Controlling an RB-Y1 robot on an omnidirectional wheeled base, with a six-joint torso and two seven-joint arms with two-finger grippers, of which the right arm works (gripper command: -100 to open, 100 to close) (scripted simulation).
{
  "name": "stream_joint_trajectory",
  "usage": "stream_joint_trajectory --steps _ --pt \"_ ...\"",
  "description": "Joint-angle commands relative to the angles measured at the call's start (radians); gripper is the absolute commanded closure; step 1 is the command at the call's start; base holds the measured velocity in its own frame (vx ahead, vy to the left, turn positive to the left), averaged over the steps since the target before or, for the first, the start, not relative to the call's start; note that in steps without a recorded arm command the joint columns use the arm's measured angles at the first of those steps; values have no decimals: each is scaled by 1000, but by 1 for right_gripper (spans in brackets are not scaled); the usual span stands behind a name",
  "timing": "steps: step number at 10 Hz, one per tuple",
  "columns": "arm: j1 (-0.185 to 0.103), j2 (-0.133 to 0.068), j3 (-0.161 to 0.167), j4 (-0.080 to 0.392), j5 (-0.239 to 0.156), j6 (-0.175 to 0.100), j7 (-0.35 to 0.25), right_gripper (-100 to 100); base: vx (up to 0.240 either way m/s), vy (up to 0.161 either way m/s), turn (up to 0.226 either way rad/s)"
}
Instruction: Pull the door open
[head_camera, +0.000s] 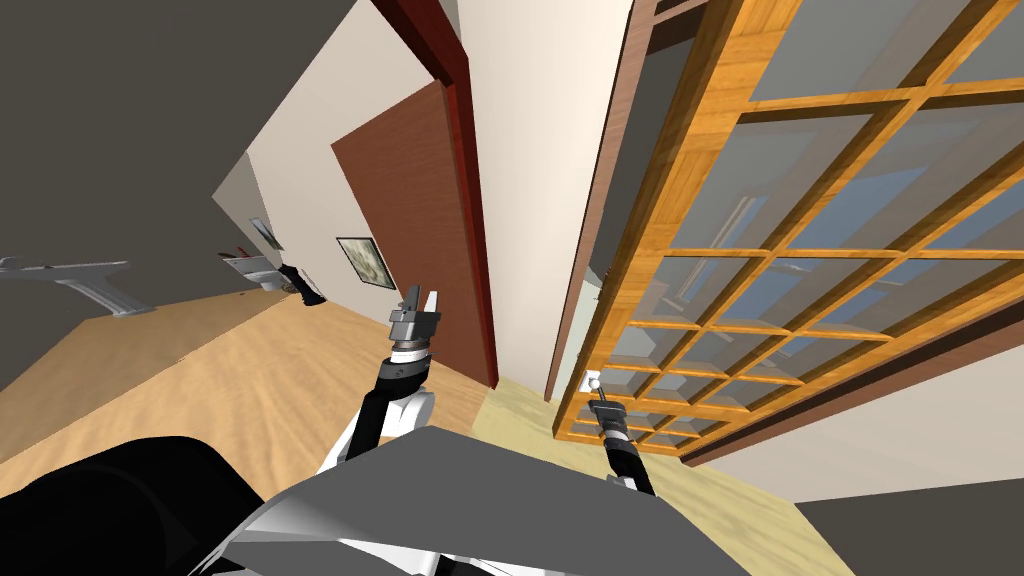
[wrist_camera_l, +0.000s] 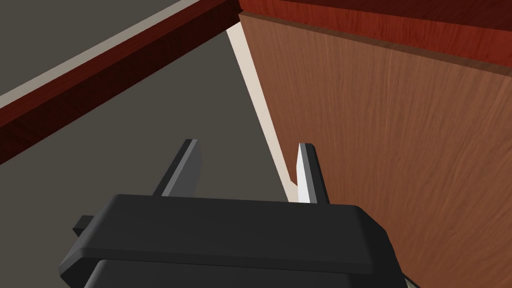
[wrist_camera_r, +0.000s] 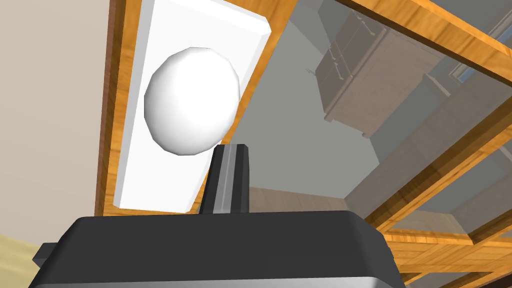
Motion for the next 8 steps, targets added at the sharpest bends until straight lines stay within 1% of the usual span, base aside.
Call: stream_joint_trajectory --steps 1,2,3,5,6,7,8 --pt "-4 14 21 -24 0 -3 -40 -100 -51 -25 37" --pt "-3 13 28 -27 -14 -2 -73 -100 -37 -16 35" --pt "-3 13 28 -27 -14 -2 -81 -100 -33 -21 24" --pt "-1 12 40 -31 -41 0 -148 -100 -48 -22 56" --pt "-1 12 40 -31 -41 0 -160 -100 -48 -17 39" --pt "-1 12 40 -31 -41 0 -160 -100 -23 -5 -9" --pt "-1 11 45 -33 -52 1 -197 -100 -22 -6 19"
